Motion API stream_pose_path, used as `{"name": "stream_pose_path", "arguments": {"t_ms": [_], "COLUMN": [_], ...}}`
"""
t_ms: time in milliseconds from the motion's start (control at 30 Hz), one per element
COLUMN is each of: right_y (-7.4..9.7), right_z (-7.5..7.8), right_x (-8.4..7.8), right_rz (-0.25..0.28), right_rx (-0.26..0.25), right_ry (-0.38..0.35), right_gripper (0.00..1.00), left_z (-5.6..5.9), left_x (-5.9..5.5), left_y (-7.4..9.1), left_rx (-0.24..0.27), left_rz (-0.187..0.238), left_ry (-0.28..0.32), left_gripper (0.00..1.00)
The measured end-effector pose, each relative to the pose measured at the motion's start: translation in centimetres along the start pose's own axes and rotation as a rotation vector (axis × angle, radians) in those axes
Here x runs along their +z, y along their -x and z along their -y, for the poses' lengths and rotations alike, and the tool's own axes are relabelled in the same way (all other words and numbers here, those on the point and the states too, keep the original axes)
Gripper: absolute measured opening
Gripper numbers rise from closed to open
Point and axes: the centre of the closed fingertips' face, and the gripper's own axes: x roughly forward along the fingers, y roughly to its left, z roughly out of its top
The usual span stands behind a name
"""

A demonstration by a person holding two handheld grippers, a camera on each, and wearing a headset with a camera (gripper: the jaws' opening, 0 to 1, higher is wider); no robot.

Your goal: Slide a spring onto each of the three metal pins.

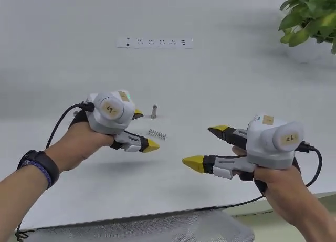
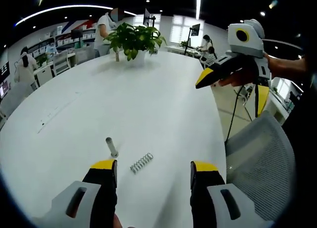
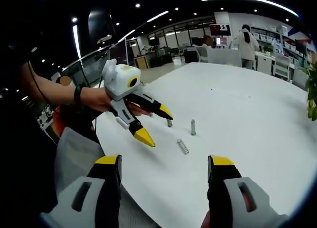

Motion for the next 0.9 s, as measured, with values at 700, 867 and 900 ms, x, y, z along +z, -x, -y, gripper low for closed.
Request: {"name": "stream_pose_path", "arguments": {"t_ms": [700,867,900], "right_y": [0.6,0.4,0.4], "right_z": [0.8,0.8,0.8], "right_x": [-0.9,-0.9,-0.9], "right_rz": [-0.014,-0.015,-0.016], "right_rx": [-0.017,-0.016,-0.015], "right_ry": [-0.02,-0.023,-0.022], "right_gripper": [0.68,0.68,0.68], "left_z": [-0.4,0.0,0.2], "left_x": [-2.9,-3.5,-3.6], "left_y": [-5.8,-6.0,-5.9], "left_rx": [-0.067,-0.09,-0.094], "left_rz": [-0.091,-0.12,-0.122], "left_ry": [0.091,0.076,0.072], "left_gripper": [0.53,0.5,0.5]}}
